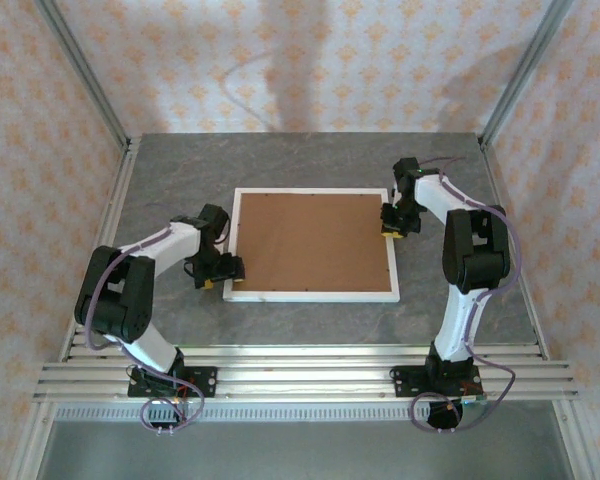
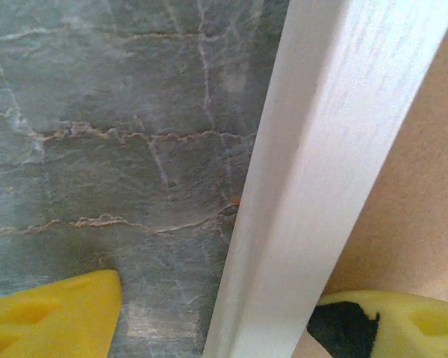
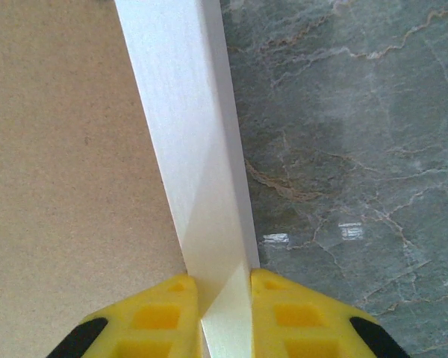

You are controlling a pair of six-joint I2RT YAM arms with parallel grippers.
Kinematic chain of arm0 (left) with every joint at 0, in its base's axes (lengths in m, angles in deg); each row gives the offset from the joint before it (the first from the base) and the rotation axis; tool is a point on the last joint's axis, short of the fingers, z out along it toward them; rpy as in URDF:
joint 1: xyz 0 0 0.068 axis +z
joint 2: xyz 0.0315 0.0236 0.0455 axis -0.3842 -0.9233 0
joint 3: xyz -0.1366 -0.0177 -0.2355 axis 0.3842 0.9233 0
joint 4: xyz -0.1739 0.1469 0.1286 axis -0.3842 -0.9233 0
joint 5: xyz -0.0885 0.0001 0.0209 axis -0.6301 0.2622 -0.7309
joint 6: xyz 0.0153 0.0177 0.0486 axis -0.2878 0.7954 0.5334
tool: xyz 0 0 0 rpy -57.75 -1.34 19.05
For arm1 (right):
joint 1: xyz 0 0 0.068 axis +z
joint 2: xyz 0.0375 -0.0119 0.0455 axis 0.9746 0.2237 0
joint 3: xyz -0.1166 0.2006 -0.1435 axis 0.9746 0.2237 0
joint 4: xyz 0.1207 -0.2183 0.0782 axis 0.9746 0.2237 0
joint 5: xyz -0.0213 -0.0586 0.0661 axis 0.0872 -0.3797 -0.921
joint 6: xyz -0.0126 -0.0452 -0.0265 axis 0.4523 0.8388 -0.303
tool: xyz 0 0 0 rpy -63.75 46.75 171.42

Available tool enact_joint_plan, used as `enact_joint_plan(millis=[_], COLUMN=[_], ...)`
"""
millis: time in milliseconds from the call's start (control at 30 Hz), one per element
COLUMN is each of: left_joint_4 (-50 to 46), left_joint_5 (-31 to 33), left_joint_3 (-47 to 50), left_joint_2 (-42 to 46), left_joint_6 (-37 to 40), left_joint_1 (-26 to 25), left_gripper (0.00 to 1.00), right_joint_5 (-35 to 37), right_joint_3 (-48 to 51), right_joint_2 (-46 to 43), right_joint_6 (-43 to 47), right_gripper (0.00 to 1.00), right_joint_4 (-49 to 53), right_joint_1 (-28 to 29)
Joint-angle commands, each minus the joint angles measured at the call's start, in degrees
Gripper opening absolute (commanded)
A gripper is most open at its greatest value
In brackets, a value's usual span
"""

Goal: Put the photo into the frame

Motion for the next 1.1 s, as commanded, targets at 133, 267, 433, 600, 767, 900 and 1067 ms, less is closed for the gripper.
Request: enact_joint_plan(millis=[133, 267, 433, 600, 767, 900, 1067], left_joint_4=[3.2, 1.6, -3.5, -4.5, -4.7, -1.6, 0.8], left_joint_5=[-2.0, -1.2, 2.8, 3.3, 3.0, 2.5, 3.0], left_joint_3=[3.3, 1.8, -4.2, -10.3, -14.7, -15.9, -20.2], left_joint_2=[-7.3, -6.2, -1.0, 5.2, 4.8, 2.2, -4.8], left_joint_6=[-0.7, -0.4, 0.9, 0.1, 1.4, 1.3, 1.3], left_joint_1=[-4.4, -4.3, -4.1, -1.0, 2.5, 5.0, 5.7], left_gripper=[0.76, 0.76, 0.78, 0.81, 0.82, 0.83, 0.82], right_joint_5=[-2.0, -1.5, -0.2, 0.7, 0.5, 0.5, 0.0], right_joint_3=[1.8, 1.8, 1.2, 0.6, -0.1, -0.6, -0.6], right_joint_2=[1.6, 1.2, 0.6, 0.2, 0.3, 0.4, 0.7], right_joint_6=[-2.4, -2.2, -1.6, -0.9, -0.7, -0.9, -1.3], right_gripper=[0.18, 0.18, 0.18, 0.18, 0.18, 0.18, 0.18], right_joint_4=[-0.7, -0.6, 0.2, 1.1, 1.8, 2.0, 1.6], right_joint_1=[1.9, 2.0, 1.7, 0.8, 0.6, 0.6, 0.6])
